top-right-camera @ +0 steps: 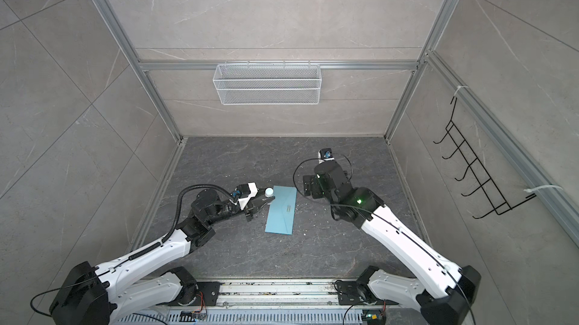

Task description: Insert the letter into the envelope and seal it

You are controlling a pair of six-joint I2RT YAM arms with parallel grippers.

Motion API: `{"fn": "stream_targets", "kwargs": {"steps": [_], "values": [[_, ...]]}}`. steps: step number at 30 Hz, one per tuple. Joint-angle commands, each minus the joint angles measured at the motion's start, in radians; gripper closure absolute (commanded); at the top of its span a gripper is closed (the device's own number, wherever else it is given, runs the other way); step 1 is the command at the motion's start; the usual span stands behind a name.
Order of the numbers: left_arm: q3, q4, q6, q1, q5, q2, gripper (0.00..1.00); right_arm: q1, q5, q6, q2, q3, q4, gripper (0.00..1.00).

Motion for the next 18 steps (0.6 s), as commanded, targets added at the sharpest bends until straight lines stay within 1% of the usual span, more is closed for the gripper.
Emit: {"fn": "stream_targets", "kwargs": {"steps": [1, 3, 4, 6, 8, 9, 12, 13, 15, 18], "values": [[0.003, 0.047, 0.057, -0.018, -0.033, -0.006, 1.00, -0.111, -0.099, 0.066, 0.110, 0.037, -0.124, 0.01], [-0.002, 0.043, 0.040, -0.028, -0.050, 0.000, 1.00, -0.182, -0.141, 0.059, 0.184, 0.046, -0.113, 0.03], [-0.004, 0.040, 0.035, -0.032, -0.052, 0.003, 1.00, -0.201, -0.146, 0.054, 0.206, 0.048, -0.108, 0.03], [-0.011, 0.035, 0.019, -0.039, -0.063, 0.008, 1.00, -0.245, -0.164, 0.046, 0.263, 0.059, -0.106, 0.10], [-0.013, 0.033, 0.003, -0.041, -0.067, 0.014, 1.00, -0.266, -0.220, 0.037, 0.284, 0.052, -0.082, 0.15], [-0.013, 0.033, -0.005, -0.042, -0.066, 0.018, 1.00, -0.266, -0.262, 0.028, 0.278, 0.045, -0.065, 0.15], [-0.011, 0.032, -0.023, -0.044, -0.064, 0.035, 1.00, -0.267, -0.399, 0.012, 0.236, 0.014, -0.014, 0.14], [-0.008, 0.031, -0.028, -0.044, -0.062, 0.043, 1.00, -0.265, -0.462, -0.001, 0.205, 0.003, -0.002, 0.14], [0.000, 0.016, -0.042, -0.044, -0.061, 0.052, 1.00, -0.264, -0.584, -0.008, 0.127, -0.024, 0.030, 0.13], [0.031, -0.058, -0.051, -0.044, -0.052, 0.063, 1.00, -0.253, -0.752, -0.008, -0.004, -0.052, 0.072, 0.12]]}}
